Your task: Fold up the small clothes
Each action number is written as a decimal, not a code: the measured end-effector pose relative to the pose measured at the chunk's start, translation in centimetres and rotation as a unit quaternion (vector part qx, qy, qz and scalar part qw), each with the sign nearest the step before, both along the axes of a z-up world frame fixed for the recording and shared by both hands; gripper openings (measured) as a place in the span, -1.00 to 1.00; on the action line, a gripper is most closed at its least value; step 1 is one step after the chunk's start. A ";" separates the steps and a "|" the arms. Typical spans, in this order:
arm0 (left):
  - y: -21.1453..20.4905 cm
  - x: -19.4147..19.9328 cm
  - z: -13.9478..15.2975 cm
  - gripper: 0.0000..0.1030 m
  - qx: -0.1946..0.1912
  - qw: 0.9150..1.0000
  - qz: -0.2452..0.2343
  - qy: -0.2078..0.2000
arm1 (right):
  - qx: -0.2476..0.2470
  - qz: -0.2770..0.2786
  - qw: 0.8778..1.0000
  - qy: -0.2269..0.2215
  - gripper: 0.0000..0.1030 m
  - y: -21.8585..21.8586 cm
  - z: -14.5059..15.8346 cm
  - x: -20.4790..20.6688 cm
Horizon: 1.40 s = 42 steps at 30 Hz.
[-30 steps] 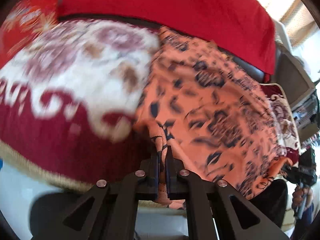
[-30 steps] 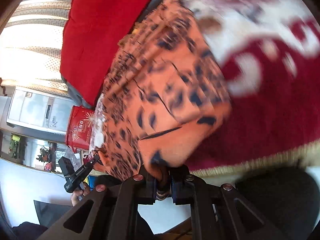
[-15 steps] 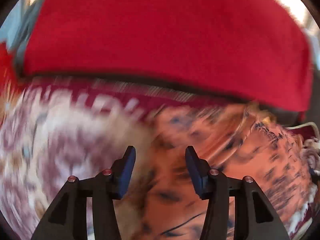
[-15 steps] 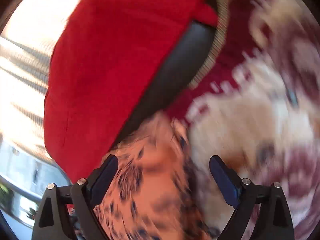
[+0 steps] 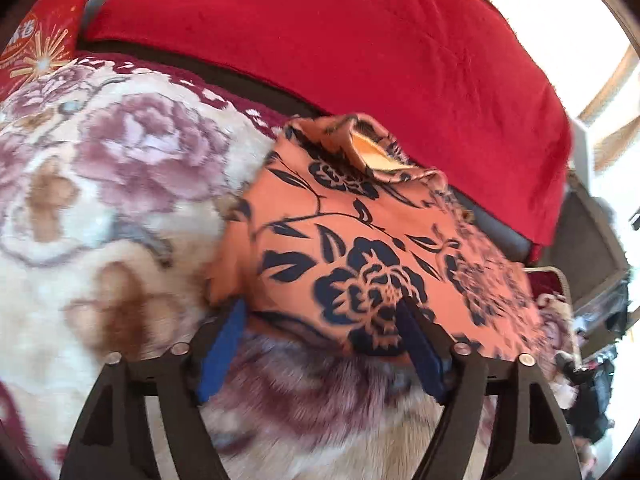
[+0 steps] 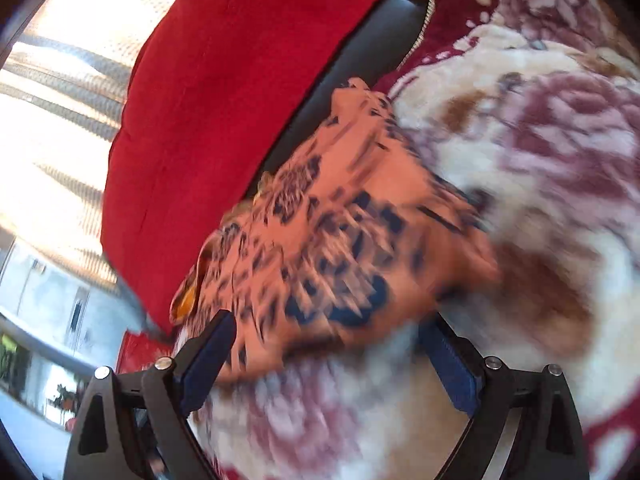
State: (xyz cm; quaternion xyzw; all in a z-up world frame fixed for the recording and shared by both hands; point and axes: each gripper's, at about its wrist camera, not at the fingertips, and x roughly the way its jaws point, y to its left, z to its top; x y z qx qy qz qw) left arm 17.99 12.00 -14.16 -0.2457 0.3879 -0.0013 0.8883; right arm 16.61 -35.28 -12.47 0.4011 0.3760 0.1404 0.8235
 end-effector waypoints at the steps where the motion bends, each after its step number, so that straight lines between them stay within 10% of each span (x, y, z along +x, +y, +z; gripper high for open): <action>1: -0.5 0.9 -0.5 0.75 0.005 1.000 0.010 0.007 | -0.003 -0.018 1.000 0.008 0.83 0.3 -0.1 0.7; 4: -0.8 1.6 -0.6 0.78 0.004 0.999 0.052 0.013 | 0.000 -0.054 0.998 0.030 0.69 1.1 0.0 2.5; 5: -0.9 2.0 -0.4 0.58 0.003 0.998 0.056 0.017 | -0.006 -0.061 0.997 0.040 -0.06 1.3 0.0 3.3; 6: -0.9 2.4 0.0 -0.49 0.008 0.998 0.058 0.025 | -0.002 -0.053 0.997 0.059 -0.76 1.0 -0.4 4.3; 11: -0.3 1.1 6.3 -0.65 0.009 0.999 0.045 -0.009 | -0.030 -0.028 0.999 0.014 -0.81 0.9 4.8 3.7; 16: -0.7 -7.3 10.0 -0.67 0.019 0.996 0.042 -0.071 | -0.050 -0.007 0.997 -0.054 -0.81 0.4 9.7 -1.9; 21: -0.2 -11.2 -0.8 -0.02 0.056 0.996 0.042 0.060 | -0.052 0.021 0.996 0.073 -0.32 -1.8 -1.4 -5.9; 24: 2.1 -13.0 -1.1 0.15 0.013 0.998 0.036 0.040 | 0.037 -0.002 0.998 0.057 -0.28 -5.3 -3.1 -8.6; 26: 2.9 -13.3 1.2 0.29 0.046 0.997 0.056 0.033 | -0.007 -0.028 0.999 0.044 0.35 -6.7 -1.5 -9.5; 28: 3.9 -12.8 3.1 0.43 0.065 0.996 0.062 0.001 | -0.036 -0.049 0.998 0.023 0.55 -7.7 -0.2 -10.1; 42: 4.0 0.1 4.0 0.46 0.059 0.997 -0.039 0.013 | -0.135 0.038 0.990 -0.005 0.51 -7.0 4.0 6.4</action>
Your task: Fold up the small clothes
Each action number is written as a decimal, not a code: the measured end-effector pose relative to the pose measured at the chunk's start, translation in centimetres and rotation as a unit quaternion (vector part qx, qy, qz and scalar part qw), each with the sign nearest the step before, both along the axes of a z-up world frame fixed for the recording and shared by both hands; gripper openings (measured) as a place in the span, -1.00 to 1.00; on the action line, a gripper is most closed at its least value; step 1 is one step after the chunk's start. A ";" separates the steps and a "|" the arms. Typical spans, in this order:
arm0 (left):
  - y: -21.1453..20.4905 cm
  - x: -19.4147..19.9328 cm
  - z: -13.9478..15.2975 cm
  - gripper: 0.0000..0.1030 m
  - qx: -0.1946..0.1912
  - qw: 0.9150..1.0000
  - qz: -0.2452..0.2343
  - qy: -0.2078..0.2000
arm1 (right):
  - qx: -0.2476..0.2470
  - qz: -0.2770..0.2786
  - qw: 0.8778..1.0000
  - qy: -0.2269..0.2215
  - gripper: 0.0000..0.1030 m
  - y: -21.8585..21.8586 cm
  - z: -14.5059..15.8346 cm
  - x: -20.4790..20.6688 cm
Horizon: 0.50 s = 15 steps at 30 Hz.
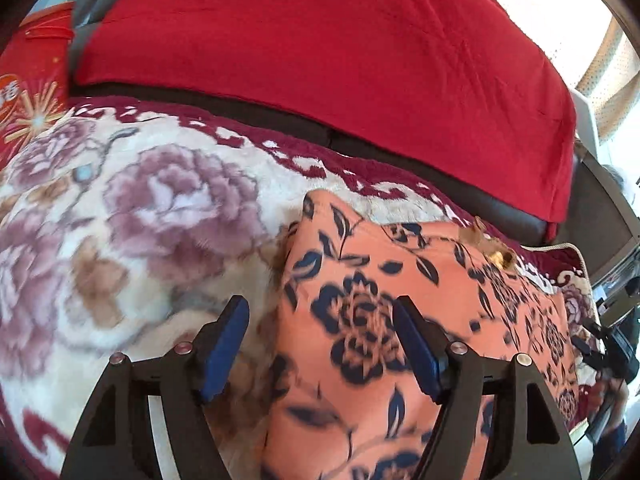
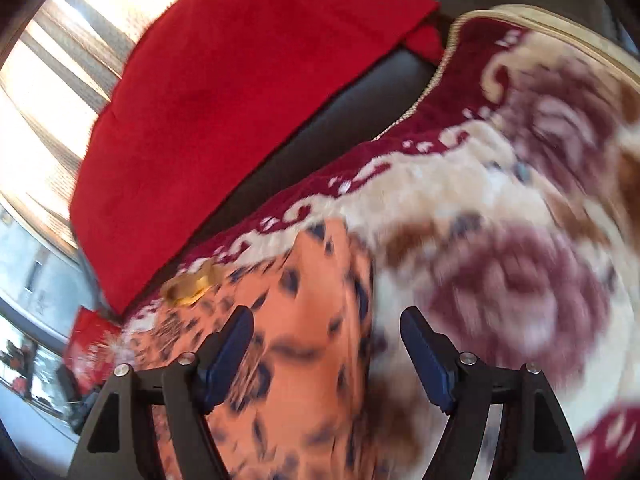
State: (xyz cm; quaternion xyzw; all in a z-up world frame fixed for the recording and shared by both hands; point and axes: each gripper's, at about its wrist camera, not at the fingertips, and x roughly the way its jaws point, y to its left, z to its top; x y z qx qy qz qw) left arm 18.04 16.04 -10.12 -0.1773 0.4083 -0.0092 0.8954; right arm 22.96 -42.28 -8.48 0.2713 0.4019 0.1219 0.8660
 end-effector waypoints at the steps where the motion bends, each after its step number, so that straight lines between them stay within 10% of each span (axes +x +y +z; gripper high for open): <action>1: -0.1 0.9 -0.3 0.46 -0.003 1.000 -0.003 0.003 | -0.007 0.001 1.000 0.005 0.51 0.2 -0.3 1.1; 4: -0.1 2.7 -1.4 0.46 -0.003 1.000 0.003 0.022 | -0.037 0.003 0.999 0.020 0.26 0.6 -1.4 3.0; 6: 0.0 3.7 -1.8 0.46 -0.003 1.000 0.010 0.025 | -0.072 0.018 0.997 0.025 -0.50 1.8 -1.6 3.9; 8: 0.0 4.5 -1.9 0.42 -0.001 1.000 0.009 0.020 | -0.114 0.026 0.993 0.024 -0.68 3.1 -1.6 4.1; 10: -0.3 5.3 -1.9 -0.84 0.017 0.999 0.000 0.029 | -0.149 0.037 0.988 0.016 -0.77 4.1 -1.0 3.7; 15: -0.8 3.8 0.5 -0.87 0.037 0.999 -0.005 -0.005 | -0.179 0.038 0.982 -0.046 -0.83 4.9 3.1 1.3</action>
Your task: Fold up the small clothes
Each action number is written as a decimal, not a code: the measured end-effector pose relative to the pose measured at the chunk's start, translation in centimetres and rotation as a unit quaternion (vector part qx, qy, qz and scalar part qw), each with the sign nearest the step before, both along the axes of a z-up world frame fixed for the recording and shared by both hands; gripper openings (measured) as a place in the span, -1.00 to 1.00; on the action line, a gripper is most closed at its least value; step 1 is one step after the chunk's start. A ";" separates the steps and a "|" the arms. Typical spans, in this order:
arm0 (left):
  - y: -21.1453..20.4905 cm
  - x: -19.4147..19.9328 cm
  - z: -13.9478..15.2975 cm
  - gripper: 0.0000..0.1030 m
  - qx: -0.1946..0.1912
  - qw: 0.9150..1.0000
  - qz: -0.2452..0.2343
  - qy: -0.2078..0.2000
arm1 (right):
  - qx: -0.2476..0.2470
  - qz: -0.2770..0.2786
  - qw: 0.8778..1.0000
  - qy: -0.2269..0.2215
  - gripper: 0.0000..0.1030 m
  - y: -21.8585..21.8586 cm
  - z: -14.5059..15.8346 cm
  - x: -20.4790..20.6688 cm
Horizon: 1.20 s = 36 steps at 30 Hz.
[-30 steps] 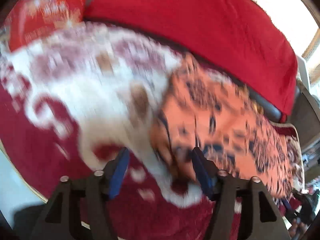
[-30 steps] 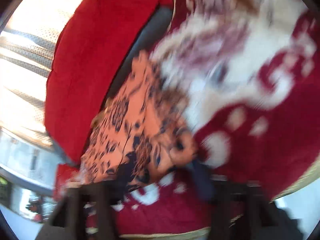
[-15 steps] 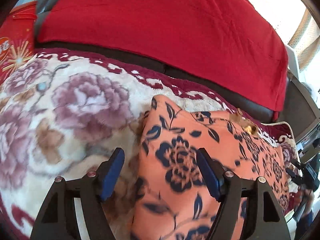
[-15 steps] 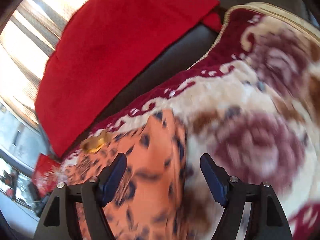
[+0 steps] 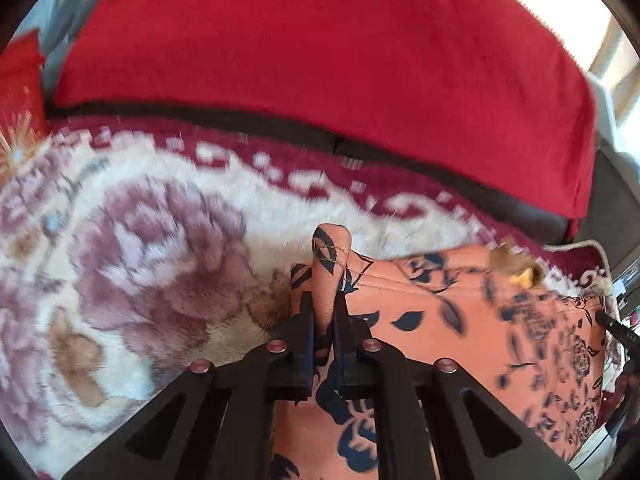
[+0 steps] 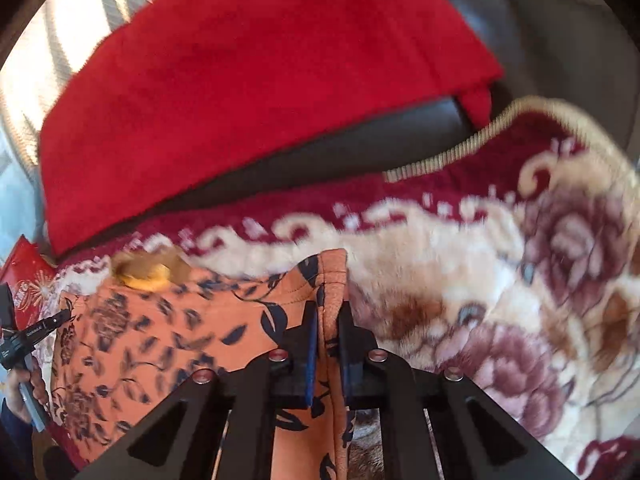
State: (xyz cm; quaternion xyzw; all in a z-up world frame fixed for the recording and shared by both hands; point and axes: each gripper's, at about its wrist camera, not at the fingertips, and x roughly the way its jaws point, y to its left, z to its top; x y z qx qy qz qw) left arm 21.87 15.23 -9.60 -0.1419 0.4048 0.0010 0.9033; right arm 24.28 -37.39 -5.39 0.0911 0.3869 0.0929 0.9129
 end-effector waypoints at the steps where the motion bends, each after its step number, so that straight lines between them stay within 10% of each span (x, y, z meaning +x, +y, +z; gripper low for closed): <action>1: -0.1 -1.0 1.1 -0.88 0.004 1.000 0.001 -0.023 | -0.004 0.001 1.000 -0.015 -0.84 0.2 0.9 -0.6; 5: 0.1 -1.8 2.5 -0.88 0.014 0.998 0.012 -0.062 | -0.009 -0.013 0.998 -0.058 -0.86 0.2 2.6 -1.1; 12: 1.4 2.3 -4.6 -0.88 0.027 0.999 0.029 0.033 | -0.008 -0.053 0.997 0.049 -0.86 -0.9 -6.5 3.4; 22: 1.3 0.4 -1.7 -0.65 0.040 0.998 0.049 0.022 | 0.007 -0.084 0.995 0.052 -0.65 -1.7 -4.3 1.5; 25: 0.3 -3.4 1.6 -0.21 0.050 0.997 0.046 -0.030 | 0.036 -0.071 0.997 0.007 -0.18 -0.7 -0.9 -2.9; 27: -0.8 -6.4 3.3 0.20 0.050 0.996 0.041 -0.063 | 0.066 -0.052 0.996 -0.016 0.70 0.3 0.4 -5.7; 31: -3.7 -11.5 3.5 0.30 0.052 0.994 0.007 -0.092 | 0.161 0.026 0.986 -0.021 0.70 3.0 -0.5 -11.0; 36: -4.2 -12.5 -2.6 0.30 0.036 0.999 0.004 0.008 | 0.244 -0.032 0.968 0.044 0.35 0.5 -7.7 -12.5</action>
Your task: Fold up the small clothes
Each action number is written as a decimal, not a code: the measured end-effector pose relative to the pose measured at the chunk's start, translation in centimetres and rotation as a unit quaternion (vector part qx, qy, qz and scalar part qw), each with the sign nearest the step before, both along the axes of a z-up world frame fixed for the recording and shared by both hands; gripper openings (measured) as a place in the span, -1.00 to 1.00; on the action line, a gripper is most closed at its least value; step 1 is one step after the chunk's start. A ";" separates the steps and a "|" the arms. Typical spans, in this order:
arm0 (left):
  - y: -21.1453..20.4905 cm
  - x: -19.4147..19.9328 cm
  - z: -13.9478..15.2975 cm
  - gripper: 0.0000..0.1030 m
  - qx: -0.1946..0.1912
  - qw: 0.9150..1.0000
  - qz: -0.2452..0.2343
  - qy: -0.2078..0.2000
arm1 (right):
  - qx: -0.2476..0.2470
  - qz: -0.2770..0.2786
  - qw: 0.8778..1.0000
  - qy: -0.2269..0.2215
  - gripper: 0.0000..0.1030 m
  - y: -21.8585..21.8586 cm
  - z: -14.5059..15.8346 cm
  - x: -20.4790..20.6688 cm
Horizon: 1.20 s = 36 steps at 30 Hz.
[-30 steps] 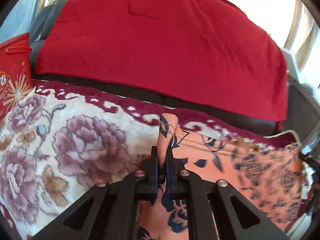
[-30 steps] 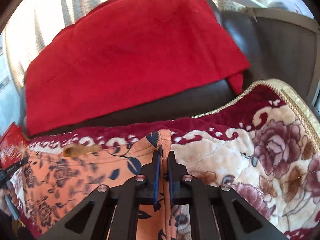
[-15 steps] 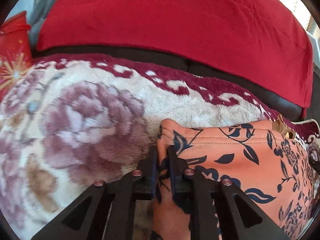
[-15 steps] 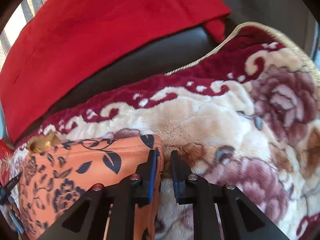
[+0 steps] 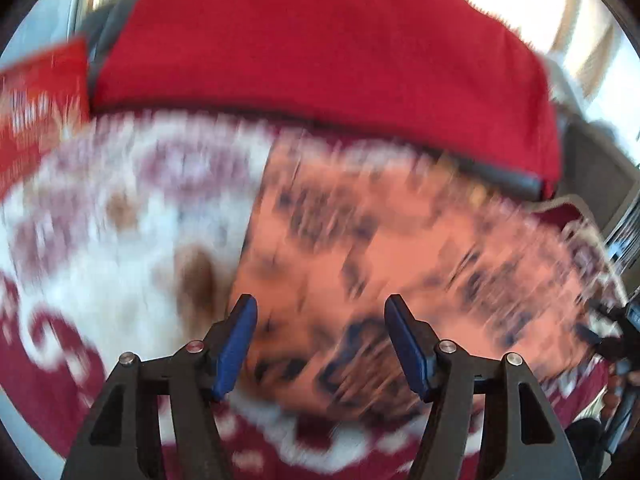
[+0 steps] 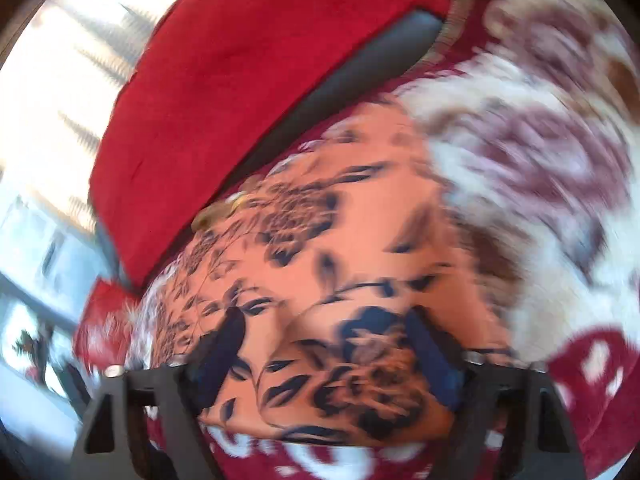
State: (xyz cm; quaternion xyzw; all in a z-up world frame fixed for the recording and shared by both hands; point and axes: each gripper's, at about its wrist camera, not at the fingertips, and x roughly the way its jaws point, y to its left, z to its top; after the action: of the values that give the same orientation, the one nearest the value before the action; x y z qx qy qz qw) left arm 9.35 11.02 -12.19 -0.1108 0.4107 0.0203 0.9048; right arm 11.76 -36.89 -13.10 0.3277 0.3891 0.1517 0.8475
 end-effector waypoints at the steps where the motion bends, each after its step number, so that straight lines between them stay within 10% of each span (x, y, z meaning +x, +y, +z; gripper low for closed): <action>1: 0.4 -0.2 -0.8 0.30 0.004 1.000 0.007 0.018 | 0.010 -0.014 1.000 0.000 0.35 -0.7 0.1 -0.6; 7: 2.5 -4.3 1.0 0.34 -0.033 0.998 0.050 -0.018 | -0.020 -0.035 0.997 -0.064 0.73 -1.5 3.0 -5.0; 10: 1.9 -4.8 0.7 0.38 -0.031 0.999 0.041 -0.009 | 0.003 -0.034 0.999 0.003 0.71 -2.3 -0.2 -3.4; 36: 3.5 -6.7 -0.5 0.50 -0.186 0.979 0.065 -0.043 | 0.162 -0.133 0.978 0.006 0.75 -9.1 -3.1 -7.2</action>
State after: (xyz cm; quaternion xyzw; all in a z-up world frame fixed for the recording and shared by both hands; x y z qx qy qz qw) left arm 2.60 14.52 -12.73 -0.3044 0.3597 -0.0027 0.8820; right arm 4.58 -45.95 -16.17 0.5105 0.3173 0.0968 0.7933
